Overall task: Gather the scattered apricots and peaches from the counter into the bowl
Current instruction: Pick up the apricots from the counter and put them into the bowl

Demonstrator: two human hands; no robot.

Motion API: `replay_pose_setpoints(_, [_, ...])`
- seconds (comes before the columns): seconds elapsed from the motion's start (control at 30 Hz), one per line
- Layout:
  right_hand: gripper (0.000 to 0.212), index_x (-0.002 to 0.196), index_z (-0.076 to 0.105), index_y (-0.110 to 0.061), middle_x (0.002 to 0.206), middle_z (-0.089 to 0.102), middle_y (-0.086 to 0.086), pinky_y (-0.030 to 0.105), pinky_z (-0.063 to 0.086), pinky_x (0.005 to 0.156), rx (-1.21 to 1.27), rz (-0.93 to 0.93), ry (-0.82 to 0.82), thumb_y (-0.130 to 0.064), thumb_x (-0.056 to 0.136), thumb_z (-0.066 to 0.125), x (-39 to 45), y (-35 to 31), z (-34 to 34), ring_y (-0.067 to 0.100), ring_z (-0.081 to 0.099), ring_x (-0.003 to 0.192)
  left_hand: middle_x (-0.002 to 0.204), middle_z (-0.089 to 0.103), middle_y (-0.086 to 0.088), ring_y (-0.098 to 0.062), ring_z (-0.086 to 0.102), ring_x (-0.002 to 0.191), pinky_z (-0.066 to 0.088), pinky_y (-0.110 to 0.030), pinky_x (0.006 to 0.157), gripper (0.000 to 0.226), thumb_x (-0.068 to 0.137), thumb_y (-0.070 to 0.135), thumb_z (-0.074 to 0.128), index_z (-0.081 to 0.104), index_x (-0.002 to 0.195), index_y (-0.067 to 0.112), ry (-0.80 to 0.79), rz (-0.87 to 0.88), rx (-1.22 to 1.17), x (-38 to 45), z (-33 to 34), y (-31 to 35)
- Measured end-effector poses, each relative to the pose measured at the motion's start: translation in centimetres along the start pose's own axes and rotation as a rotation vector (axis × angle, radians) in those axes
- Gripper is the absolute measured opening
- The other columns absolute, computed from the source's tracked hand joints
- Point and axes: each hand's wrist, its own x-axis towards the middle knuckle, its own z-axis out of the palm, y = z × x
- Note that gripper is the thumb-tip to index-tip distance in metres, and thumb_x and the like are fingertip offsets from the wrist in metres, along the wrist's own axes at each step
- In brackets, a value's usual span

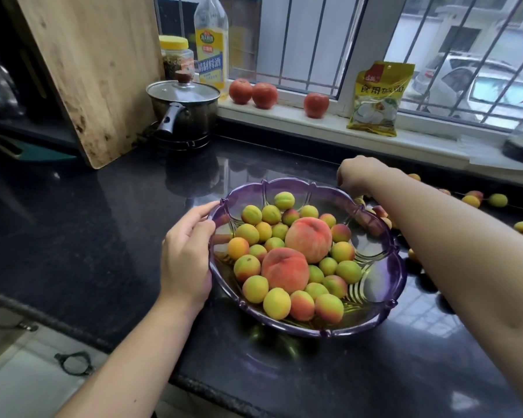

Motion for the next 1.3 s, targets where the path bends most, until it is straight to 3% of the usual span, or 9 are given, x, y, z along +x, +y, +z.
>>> replay_pose_setpoints(0.17, [0.022,0.105,0.074,-0.016,0.087,0.069,0.005,0.028,0.050,0.054,0.029,0.004,-0.017,-0.016,0.083,0.077,0.1,0.0,-0.3,0.024,0.066,0.074,0.107,0.080,0.005,-0.019,0.074,0.106,0.058,-0.052,0.097,0.037,0.089,0.026,0.049,0.078,0.112,0.025,0.008,0.001,0.012,0.1,0.0,-0.1])
replay_pose_setpoints(0.27, [0.025,0.118,0.071,-0.018,0.103,0.069,0.008,0.030,0.047,0.068,0.067,0.001,0.124,-0.020,0.093,0.066,-0.8,0.2,-0.9,0.028,0.063,0.086,0.108,0.080,0.006,-0.019,0.073,0.109,0.056,-0.056,0.099,0.038,0.089,0.027,0.049,0.078,0.114,0.025,0.010,0.001,0.034,0.1,-0.1,0.0])
replay_pose_setpoints(0.33, [0.027,0.123,0.069,-0.016,0.114,0.069,0.010,0.031,0.047,0.075,0.278,-0.004,0.250,-0.025,0.098,0.061,-1.8,0.2,-2.2,0.027,0.062,0.095,0.108,0.080,0.006,-0.018,0.073,0.109,0.056,-0.055,0.099,0.038,0.089,0.028,0.049,0.078,0.114,0.024,0.014,-0.003,0.041,0.0,-0.1,0.1])
replay_pose_setpoints(0.43, [0.029,0.124,0.068,-0.012,0.114,0.070,0.006,0.032,0.052,0.081,0.684,-0.064,0.392,-0.026,0.099,0.062,-5.3,-0.1,-5.0,0.019,0.063,0.096,0.107,0.080,0.007,-0.015,0.074,0.106,0.058,-0.053,0.097,0.040,0.089,0.029,0.049,0.078,0.116,0.023,0.009,-0.015,0.041,-0.1,0.0,0.4])
replay_pose_setpoints(0.53, [0.029,0.122,0.068,-0.018,0.110,0.071,-0.003,0.029,0.054,0.087,0.847,-0.215,0.358,-0.027,0.095,0.068,-10.7,-1.2,-6.7,0.013,0.066,0.100,0.105,0.080,0.007,-0.013,0.075,0.102,0.060,-0.046,0.093,0.040,0.089,0.028,0.048,0.077,0.116,0.022,0.005,-0.027,0.024,-0.3,0.0,0.6])
replay_pose_setpoints(0.67, [0.025,0.114,0.069,-0.025,0.095,0.066,-0.015,0.013,0.046,0.070,0.688,-0.300,0.264,-0.024,0.090,0.074,-14.6,-3.8,-5.6,0.000,0.063,0.086,0.101,0.080,0.008,-0.010,0.075,0.097,0.060,-0.036,0.085,0.040,0.087,0.027,0.048,0.077,0.114,0.022,0.005,-0.031,0.010,-0.3,0.2,0.8])
replay_pose_setpoints(0.87, [0.029,0.118,0.065,-0.022,0.107,0.055,-0.004,0.028,0.038,0.072,0.365,-0.258,0.349,-0.028,0.090,0.072,-12.4,-7.5,-2.7,0.017,0.054,0.096,0.108,0.080,0.004,-0.018,0.074,0.106,0.059,-0.051,0.096,0.040,0.089,0.031,0.050,0.077,0.117,0.025,0.008,-0.049,0.020,-0.1,-0.1,0.4])
replay_pose_setpoints(1.0, [0.022,0.111,0.063,-0.024,0.111,0.056,-0.001,0.033,0.039,0.067,0.173,-0.290,0.388,-0.028,0.091,0.070,-12.0,-7.9,-2.3,0.028,0.059,0.091,0.110,0.080,0.004,-0.020,0.074,0.109,0.057,-0.054,0.100,0.042,0.088,0.033,0.051,0.077,0.120,0.024,0.022,-0.049,0.032,0.0,-0.1,0.1])
replay_pose_setpoints(1.3, [0.029,0.121,0.062,-0.025,0.119,0.054,-0.001,0.032,0.042,0.069,0.196,-0.333,0.356,-0.028,0.092,0.069,-11.8,-7.9,-2.2,0.027,0.060,0.099,0.108,0.080,0.004,-0.018,0.075,0.105,0.060,-0.049,0.095,0.042,0.089,0.032,0.050,0.077,0.120,0.023,0.003,-0.053,-0.004,-0.1,0.0,0.0])
